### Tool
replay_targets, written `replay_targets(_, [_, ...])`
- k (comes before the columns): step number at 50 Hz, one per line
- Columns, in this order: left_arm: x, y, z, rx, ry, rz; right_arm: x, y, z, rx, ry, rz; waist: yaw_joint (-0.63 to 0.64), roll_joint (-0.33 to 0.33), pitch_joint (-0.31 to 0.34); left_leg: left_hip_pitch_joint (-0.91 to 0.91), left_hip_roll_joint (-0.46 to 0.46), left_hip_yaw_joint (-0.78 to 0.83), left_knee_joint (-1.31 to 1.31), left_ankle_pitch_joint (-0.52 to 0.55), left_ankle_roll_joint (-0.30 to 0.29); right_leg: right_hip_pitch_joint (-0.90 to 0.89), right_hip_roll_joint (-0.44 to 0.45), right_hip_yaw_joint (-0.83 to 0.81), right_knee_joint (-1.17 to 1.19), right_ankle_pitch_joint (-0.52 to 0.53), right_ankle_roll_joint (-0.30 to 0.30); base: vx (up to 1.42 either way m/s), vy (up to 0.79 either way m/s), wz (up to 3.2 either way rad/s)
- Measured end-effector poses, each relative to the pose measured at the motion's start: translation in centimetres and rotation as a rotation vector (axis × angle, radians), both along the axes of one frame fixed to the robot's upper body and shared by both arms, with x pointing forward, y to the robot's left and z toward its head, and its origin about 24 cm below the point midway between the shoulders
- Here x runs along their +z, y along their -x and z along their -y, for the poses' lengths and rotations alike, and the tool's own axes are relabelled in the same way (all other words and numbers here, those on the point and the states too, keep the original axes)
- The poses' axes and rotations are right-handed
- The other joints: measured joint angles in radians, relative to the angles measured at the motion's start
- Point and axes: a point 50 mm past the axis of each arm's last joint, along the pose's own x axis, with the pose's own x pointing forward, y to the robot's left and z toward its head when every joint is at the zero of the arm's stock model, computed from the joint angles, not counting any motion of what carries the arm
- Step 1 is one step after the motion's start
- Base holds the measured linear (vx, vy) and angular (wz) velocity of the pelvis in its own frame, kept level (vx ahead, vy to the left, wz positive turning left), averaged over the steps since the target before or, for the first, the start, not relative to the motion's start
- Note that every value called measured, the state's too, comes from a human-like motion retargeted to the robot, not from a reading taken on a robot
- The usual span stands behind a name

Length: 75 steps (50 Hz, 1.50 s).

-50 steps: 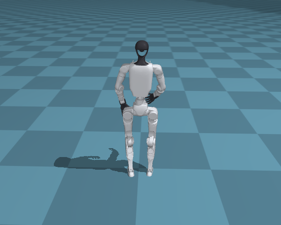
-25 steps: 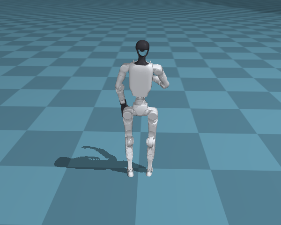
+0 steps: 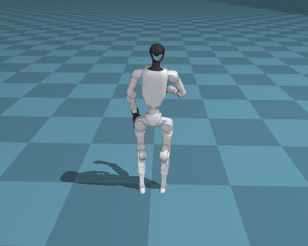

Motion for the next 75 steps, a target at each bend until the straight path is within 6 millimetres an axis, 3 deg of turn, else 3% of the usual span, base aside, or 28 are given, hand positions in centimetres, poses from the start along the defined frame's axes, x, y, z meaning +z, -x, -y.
replay_targets(10, [-0.1,0.4,-0.3,0.015,-0.013,-0.004,-1.5,0.3,0.3,-0.002,0.038,-0.04,-0.003,-0.005,0.001,0.006,0.0,0.012,-0.005,0.005,0.003,0.002,0.001,0.011,-0.009,0.002,0.006,0.0,0.0,0.0])
replay_targets(27, [-0.5,1.5,-1.1,0.007,-0.063,-0.016,-1.3,0.9,0.1,0.024,0.042,-0.009,-0.01,-0.026,0.003,0.026,-0.001,0.042,-0.019,0.019,0.015,0.011,0.001,0.031,-0.033,0.009,0.02,0.0,0.0,0.0])
replay_targets(33, [-0.6,2.0,-1.3,-0.025,-0.076,-0.025,1.8,1.3,-0.4,0.067,-0.034,0.1,-0.012,-0.034,-0.001,0.031,-0.003,0.054,-0.024,0.027,0.021,0.013,-0.001,0.04,-0.044,0.014,0.026,0.0,0.0,-0.09])
replay_targets(48, [-0.6,3.3,-1.6,-0.183,-0.085,-0.071,13.0,3.7,-1.9,0.243,-0.322,0.472,-0.025,-0.054,-0.016,0.034,-0.008,0.085,-0.021,0.043,0.044,0.007,-0.005,0.07,-0.061,0.03,0.044,0.0,0.0,-0.18])
replay_targets(52, [-0.6,3.6,-1.6,-0.223,-0.082,-0.086,14.9,4.4,-1.8,0.27,-0.37,0.541,-0.029,-0.059,-0.02,0.035,-0.009,0.094,-0.02,0.046,0.049,0.005,-0.006,0.076,-0.064,0.032,0.048,0.01,-0.01,-0.13])
replay_targets(57, [-0.5,3.8,-1.5,-0.252,-0.073,-0.1,15.8,4.7,-1.7,0.274,-0.397,0.572,-0.033,-0.062,-0.018,0.037,-0.008,0.103,-0.016,0.046,0.054,0.003,-0.006,0.081,-0.061,0.033,0.055,0.0,0.0,0.0])
replay_targets(62, [-0.5,3.8,-1.3,-0.254,-0.057,-0.107,15.8,4.3,-1.4,0.248,-0.395,0.572,-0.038,-0.065,-0.013,0.038,-0.008,0.111,-0.013,0.044,0.058,-0.001,-0.006,0.086,-0.054,0.032,0.061,0.0,0.0,0.0])
replay_targets(66, [-0.4,3.6,-1.1,-0.241,-0.042,-0.109,14.2,2.9,-0.8,0.183,-0.339,0.518,-0.042,-0.067,-0.007,0.04,-0.009,0.117,-0.013,0.044,0.061,-0.006,-0.007,0.088,-0.045,0.03,0.067,0.0,0.0,0.0])
replay_targets(70, [-0.3,3.3,-0.9,-0.229,-0.027,-0.106,11.6,1.4,-0.1,0.101,-0.251,0.44,-0.046,-0.068,0.0,0.044,-0.01,0.122,-0.018,0.043,0.063,-0.012,-0.009,0.089,-0.034,0.026,0.073,0.0,0.0,0.0])
replay_targets(75, [-0.1,2.7,-0.6,-0.218,-0.013,-0.093,6.4,-0.4,1.7,-0.033,-0.077,0.312,-0.051,-0.068,0.009,0.051,-0.012,0.126,-0.028,0.044,0.065,-0.016,-0.01,0.088,-0.022,0.022,0.081,0.0,0.0,0.0])
